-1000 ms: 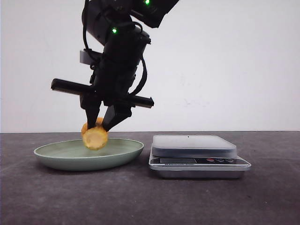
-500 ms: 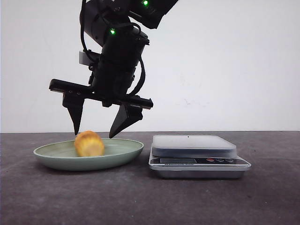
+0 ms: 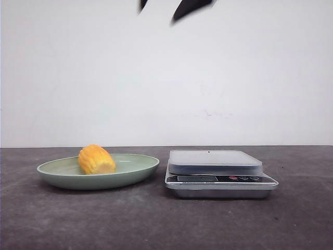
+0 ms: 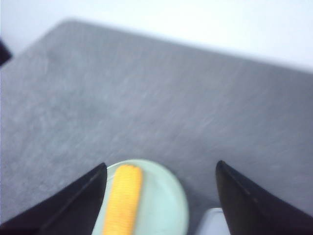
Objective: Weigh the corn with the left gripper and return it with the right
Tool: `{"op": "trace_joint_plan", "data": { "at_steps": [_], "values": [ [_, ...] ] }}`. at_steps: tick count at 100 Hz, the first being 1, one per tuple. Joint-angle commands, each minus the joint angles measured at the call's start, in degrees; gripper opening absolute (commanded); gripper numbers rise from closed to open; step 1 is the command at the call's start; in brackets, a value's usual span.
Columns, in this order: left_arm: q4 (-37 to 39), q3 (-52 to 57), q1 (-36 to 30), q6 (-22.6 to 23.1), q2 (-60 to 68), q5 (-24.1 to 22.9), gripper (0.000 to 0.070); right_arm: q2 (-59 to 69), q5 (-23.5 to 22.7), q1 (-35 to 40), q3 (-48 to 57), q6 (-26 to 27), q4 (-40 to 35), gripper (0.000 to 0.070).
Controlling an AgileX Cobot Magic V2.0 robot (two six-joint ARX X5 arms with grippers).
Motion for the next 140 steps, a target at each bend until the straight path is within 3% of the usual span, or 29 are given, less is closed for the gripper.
{"op": "trace_joint_plan", "data": {
  "at_steps": [1,16,37,81,84,87,90,94,99,140],
  "values": [
    [0.4,0.9,-0.5,0.5,0.3,-0.4,0.0348,-4.7,2.1,0.4,1.2,-6.0,-1.9,0.0441],
    [0.4,0.9,-0.5,0.5,0.3,-0.4,0.0348,-16.4,9.4,0.2,1.2,-12.1,-7.4,0.0441],
    [0.4,0.9,-0.5,0.5,0.3,-0.4,0.0348,-30.2,12.8,0.2,1.2,-13.9,-15.2,0.0441],
    [1.1,0.7,-0.5,0.5,0.3,-0.4,0.0348,-45.6,11.7,0.3,1.2,-11.3,-28.2,0.0438],
    [1.6,0.7,-0.5,0.5,0.3,-0.4,0.0347,-45.9,11.5,0.3,1.2,-11.1,-28.4,0.0409],
    [2.1,0.5,-0.5,0.6,0.3,-0.4,0.0342,-46.1,11.5,0.3,1.2,-11.0,-28.7,0.0329],
    [2.6,0.5,-0.5,0.6,0.2,-0.4,0.0314,-46.2,11.5,0.3,1.2,-11.0,-28.8,0.0208],
    [3.3,0.4,-0.6,0.9,0.2,-0.4,0.0206,-46.3,11.5,0.3,1.2,-11.0,-28.8,0.0006],
    [3.9,0.2,-0.6,1.6,0.1,-0.2,0.0,-46.5,11.5,0.3,1.1,-11.0,-28.7,0.001],
    [3.4,-0.4,-0.6,1.9,-0.1,0.0,0.0015,-46.5,10.7,0.3,1.1,-10.0,-30.3,0.0008]
  ]
}}
